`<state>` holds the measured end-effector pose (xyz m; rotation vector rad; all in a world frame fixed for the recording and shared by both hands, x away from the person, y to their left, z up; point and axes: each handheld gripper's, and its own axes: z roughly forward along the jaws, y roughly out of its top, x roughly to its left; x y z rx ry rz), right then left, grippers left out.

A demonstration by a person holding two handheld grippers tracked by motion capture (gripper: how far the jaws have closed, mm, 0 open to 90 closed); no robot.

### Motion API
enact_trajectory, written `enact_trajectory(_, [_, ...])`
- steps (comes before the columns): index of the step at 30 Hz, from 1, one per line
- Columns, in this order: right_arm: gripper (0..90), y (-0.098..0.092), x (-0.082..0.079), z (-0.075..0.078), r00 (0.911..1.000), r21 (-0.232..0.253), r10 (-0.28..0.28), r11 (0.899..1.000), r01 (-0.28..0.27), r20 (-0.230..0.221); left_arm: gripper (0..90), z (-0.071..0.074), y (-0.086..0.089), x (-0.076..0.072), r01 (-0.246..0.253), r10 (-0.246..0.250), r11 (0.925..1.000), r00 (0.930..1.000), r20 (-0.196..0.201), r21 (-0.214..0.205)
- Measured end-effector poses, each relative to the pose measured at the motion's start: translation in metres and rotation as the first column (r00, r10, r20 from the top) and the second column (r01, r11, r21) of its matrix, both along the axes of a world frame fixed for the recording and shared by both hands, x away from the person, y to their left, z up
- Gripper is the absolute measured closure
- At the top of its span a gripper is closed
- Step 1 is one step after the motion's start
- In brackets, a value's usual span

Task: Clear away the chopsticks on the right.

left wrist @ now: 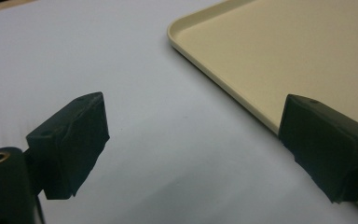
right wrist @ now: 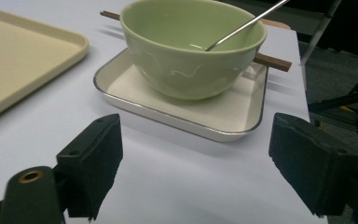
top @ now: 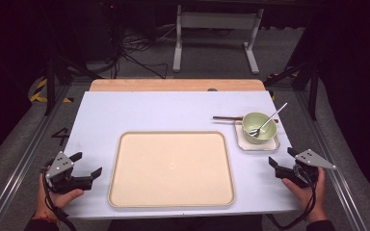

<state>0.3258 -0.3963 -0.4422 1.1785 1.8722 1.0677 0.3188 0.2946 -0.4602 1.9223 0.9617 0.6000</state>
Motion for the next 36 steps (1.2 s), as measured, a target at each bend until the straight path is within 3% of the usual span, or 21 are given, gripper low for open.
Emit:
enact_trajectory(1, [18.8, 0.000, 0.000, 0.000, 1.0000, 0.000, 0.003, 1.000, -0.003, 0.000, 11.7, -0.001, 0.002, 0.000, 0.007, -0.007, 0.9995, 0.9999, -0.008, -0.031])
enact_trajectory(3, [19.5, 0.001, 0.000, 0.000, 0.9996, 0.010, 0.024, 1.000, -0.024, -0.011, 10.7, -0.001, 0.002, 0.001, 0.020, -0.021, 0.9991, 0.9997, -0.011, -0.037])
enact_trajectory(6, [21.5, 0.003, -0.001, 0.001, 0.9991, 0.006, 0.043, 0.999, -0.043, 0.006, 9.9, -0.006, -0.004, 0.000, 0.031, -0.030, 0.9983, 0.9991, -0.029, 0.049])
enact_trajectory(9, [24.4, 0.004, -0.001, 0.002, 0.9993, 0.013, 0.036, 0.999, -0.037, 0.006, 10.1, -0.006, -0.006, 0.001, 0.046, -0.045, 0.9985, 0.9987, -0.024, 0.029])
enact_trajectory(12, [28.3, 0.004, 0.001, 0.000, 0.9997, -0.014, 0.022, 1.000, -0.022, -0.005, 10.5, -0.002, -0.008, 0.001, 0.060, -0.060, 0.9981, 0.9982, -0.003, 0.015])
enact_trajectory(15, [33.6, 0.000, 0.002, 0.000, 1.0000, 0.007, 0.003, 1.000, -0.003, -0.008, 11.2, 0.000, -0.010, -0.001, 0.074, -0.074, 0.9972, 0.9972, 0.009, 0.010])
enact_trajectory(29, [44.0, -0.007, 0.006, 0.009, 1.0000, 0.005, -0.008, 1.000, 0.008, 0.004, 12.2, -0.001, -0.010, -0.002, 0.070, -0.070, 0.9967, 0.9975, 0.004, 0.041])
enact_trajectory(36, [68.9, -0.017, 0.015, 0.015, 0.9996, 0.028, -0.028, 0.999, 0.028, -0.007, 13.0, -0.001, -0.010, -0.004, 0.072, -0.072, 0.9967, 0.9974, 0.004, 0.038])
